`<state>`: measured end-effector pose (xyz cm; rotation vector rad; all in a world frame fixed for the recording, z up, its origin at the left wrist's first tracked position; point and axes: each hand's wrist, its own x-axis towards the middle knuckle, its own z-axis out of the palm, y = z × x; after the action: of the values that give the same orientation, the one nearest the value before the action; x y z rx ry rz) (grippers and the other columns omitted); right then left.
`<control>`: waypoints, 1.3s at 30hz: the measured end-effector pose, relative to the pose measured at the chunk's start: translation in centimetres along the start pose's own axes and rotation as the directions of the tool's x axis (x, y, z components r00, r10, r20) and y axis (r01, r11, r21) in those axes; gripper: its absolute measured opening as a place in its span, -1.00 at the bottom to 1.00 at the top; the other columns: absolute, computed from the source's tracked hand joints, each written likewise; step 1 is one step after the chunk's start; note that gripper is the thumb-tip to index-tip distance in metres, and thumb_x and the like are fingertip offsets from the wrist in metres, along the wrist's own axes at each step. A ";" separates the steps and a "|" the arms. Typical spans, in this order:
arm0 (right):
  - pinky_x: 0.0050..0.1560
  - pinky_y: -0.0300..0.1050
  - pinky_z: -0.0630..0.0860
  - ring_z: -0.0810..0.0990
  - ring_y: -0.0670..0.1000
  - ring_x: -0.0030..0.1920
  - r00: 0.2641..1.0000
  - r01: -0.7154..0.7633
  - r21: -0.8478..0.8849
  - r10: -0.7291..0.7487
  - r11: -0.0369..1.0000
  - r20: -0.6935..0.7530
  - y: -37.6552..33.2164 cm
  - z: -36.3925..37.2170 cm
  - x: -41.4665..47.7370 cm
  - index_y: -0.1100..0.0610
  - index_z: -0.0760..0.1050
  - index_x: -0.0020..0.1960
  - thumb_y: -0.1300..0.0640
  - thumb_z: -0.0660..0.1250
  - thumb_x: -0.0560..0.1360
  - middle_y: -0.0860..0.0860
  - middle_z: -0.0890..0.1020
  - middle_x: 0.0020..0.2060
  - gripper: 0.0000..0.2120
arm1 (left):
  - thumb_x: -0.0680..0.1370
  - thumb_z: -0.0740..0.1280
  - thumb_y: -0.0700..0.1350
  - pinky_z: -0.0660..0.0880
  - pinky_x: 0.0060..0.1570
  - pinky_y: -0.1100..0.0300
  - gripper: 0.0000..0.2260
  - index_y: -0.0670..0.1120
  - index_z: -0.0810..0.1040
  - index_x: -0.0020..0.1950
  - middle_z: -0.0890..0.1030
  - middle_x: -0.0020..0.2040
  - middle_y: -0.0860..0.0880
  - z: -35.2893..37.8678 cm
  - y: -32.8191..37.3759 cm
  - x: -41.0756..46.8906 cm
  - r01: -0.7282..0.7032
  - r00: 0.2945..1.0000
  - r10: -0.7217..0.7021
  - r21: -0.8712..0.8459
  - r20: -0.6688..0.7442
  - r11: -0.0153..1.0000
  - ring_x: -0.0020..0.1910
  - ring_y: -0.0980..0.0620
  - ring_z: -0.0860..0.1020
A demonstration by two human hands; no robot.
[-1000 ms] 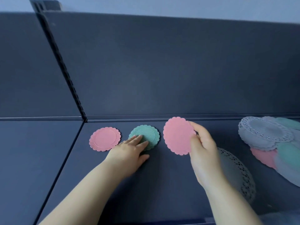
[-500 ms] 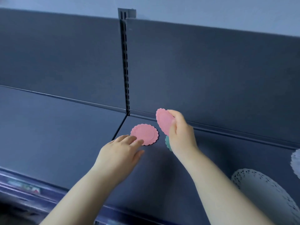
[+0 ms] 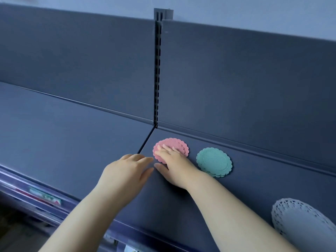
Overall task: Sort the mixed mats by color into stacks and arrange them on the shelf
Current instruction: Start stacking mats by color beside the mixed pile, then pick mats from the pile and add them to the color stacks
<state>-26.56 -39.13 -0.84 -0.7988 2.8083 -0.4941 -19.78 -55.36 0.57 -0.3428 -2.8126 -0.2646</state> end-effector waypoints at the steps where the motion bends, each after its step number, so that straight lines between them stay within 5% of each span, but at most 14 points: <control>1: 0.43 -0.16 -0.17 -0.07 -0.05 0.49 1.000 0.028 -0.005 -0.028 1.000 0.008 0.2 0.0 -0.1 0.07 0.13 0.48 -0.02 0.05 0.61 -0.01 0.05 0.51 -0.53 | 0.49 0.09 0.13 0.47 -0.59 0.25 -0.70 0.13 0.61 -0.07 0.61 -0.20 0.21 0.1 0.1 0.0 -0.002 1.000 0.002 0.001 -0.003 1.000 -0.23 0.11 0.61; 10: 0.46 -0.23 -0.13 -0.07 -0.14 0.49 0.988 0.022 -0.039 -0.027 0.999 -0.152 2.2 -2.7 -5.0 0.05 0.12 0.48 -0.08 0.05 0.59 -0.08 0.07 0.50 -0.50 | 0.48 0.10 0.09 0.46 -0.45 0.21 -0.68 0.07 0.64 -0.07 0.63 -0.21 0.16 0.9 3.5 2.0 -0.148 0.988 0.148 0.004 -0.035 0.989 -0.28 0.05 0.60; 16: 0.43 -0.28 -0.12 -0.03 -0.18 0.48 0.953 -0.168 -0.093 0.138 0.981 -0.269 6.5 -5.5 -13.7 0.00 0.16 0.46 -0.13 0.03 0.58 -0.14 0.12 0.48 -0.52 | 0.46 0.11 0.09 0.50 -0.41 0.16 -0.66 0.04 0.65 -0.03 0.65 -0.16 0.13 1.8 9.4 2.6 -0.273 0.962 0.273 -0.014 -0.031 0.962 -0.23 0.00 0.62; 27: 0.25 -0.42 0.00 0.13 -0.23 0.41 0.834 -0.404 0.009 0.372 0.915 -0.407 15.3 -7.9 -34.7 -0.12 0.22 0.41 -0.15 0.06 0.56 -0.24 0.24 0.41 -0.57 | 0.48 0.11 0.06 0.55 -0.34 0.13 -0.67 0.04 0.65 -0.03 0.66 -0.17 0.10 3.3 30.2 0.1 -0.443 0.896 0.443 -0.038 -0.026 0.896 -0.22 -0.03 0.63; 34: 0.26 -0.31 0.22 0.28 -0.19 0.35 0.756 -0.516 0.106 0.510 0.850 -0.411 22.4 -8.8 -49.6 -0.10 0.24 0.41 -0.10 0.10 0.56 -0.22 0.31 0.38 -0.58 | 0.48 0.13 0.02 0.55 -0.34 0.11 -0.69 0.01 0.65 -0.02 0.65 -0.18 0.07 5.2 46.6 -3.0 -0.504 0.863 0.504 -0.111 -0.023 0.857 -0.24 -0.06 0.62; 39: 0.29 -0.25 0.26 0.29 -0.17 0.35 0.723 -0.532 0.162 0.545 0.831 -0.425 25.4 -9.1 -54.2 -0.07 0.26 0.40 -0.07 0.12 0.56 -0.20 0.33 0.37 -0.59 | 0.48 0.12 0.03 0.55 -0.30 0.11 -0.68 0.04 0.64 0.01 0.65 -0.13 0.10 5.5 52.0 -4.2 -0.527 0.846 0.533 -0.125 0.017 0.841 -0.17 -0.01 0.62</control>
<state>4.47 12.75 2.82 0.2157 3.2337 -0.6784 -3.82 -5.38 1.60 -1.1447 -2.6161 -0.2924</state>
